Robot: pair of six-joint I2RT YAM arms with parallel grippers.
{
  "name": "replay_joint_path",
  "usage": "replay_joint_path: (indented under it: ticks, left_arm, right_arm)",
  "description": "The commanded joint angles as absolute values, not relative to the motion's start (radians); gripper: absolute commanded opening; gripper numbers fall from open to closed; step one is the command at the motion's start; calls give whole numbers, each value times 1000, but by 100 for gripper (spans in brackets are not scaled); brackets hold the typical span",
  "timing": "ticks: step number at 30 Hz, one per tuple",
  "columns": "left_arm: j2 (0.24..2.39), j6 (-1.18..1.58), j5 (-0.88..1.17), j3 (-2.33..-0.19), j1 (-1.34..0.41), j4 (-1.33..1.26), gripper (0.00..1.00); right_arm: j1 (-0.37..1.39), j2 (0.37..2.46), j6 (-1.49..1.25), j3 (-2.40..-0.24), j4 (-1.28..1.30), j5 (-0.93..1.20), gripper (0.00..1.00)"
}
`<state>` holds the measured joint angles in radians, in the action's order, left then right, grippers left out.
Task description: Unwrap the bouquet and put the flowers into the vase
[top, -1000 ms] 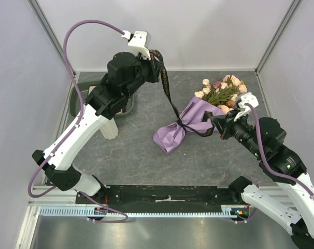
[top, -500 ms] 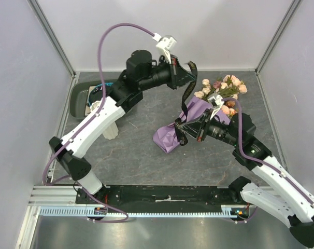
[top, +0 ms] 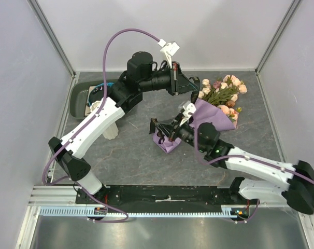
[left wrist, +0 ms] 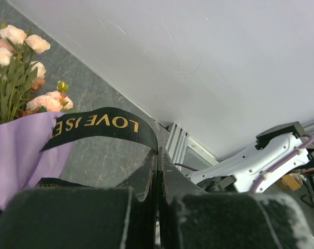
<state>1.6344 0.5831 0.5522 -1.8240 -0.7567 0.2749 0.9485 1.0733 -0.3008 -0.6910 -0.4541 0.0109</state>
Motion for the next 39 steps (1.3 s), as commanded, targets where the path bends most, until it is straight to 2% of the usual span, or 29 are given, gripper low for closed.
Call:
replay_joint_path:
  ticks: [1,2,3,5,6,9,12,17,22,26,29,34,36,37,39]
  left_arm:
    - [1568,526,480,-1871,-749,366,2]
    - [1565,514,468,-1873,-741,377,2]
    - [1563,509,448,-1871,-738,386,2]
    - [1552,500,428,-1864,-729,411,2]
    - [1551,496,423,-1861,-727,414,2]
    - [1542,488,423,-1842,-723,416,2]
    - [1545,486,440,-1839,-719,416,2]
    - [1543,483,460,-1815,-719,414,2]
    - [1503,502,558,-1709,-721,362,2]
    - [1411,502,601,-1478,-744,266,2]
    - [1307,488,585,-1304,-788,206,2]
    - [1181,532,557,-1032,-896,121,2]
    - [1125,543,549,-980,-928,106,2]
    - [1103,543,540,-942,-958,106,2]
    - [1030,545,523,-911,-982,106,2]
  right_arm:
    - [960,1280,-178,-767,-716,-195,6]
    - [962,1320,-178,-847,-686,-212,12]
    - [960,1354,-178,-886,-584,-233,37]
    - [962,1404,-176,-937,-491,-247,50]
    - [960,1398,-182,-922,-467,-248,64]
    - [962,1318,-210,-826,-436,-252,77]
    - [960,1192,-231,-721,-348,-256,79]
    - [960,844,-310,-563,-122,-317,80]
    - [960,527,-487,-537,187,-599,81]
    - [962,397,-571,-587,406,-779,83]
    - [960,417,-636,-652,491,-928,84]
    - [933,690,-583,-812,502,-970,83]
    - [895,811,-505,-859,467,-870,84]
    - [820,846,-474,-894,445,-800,85]
    - [723,955,-445,-920,396,-529,87]
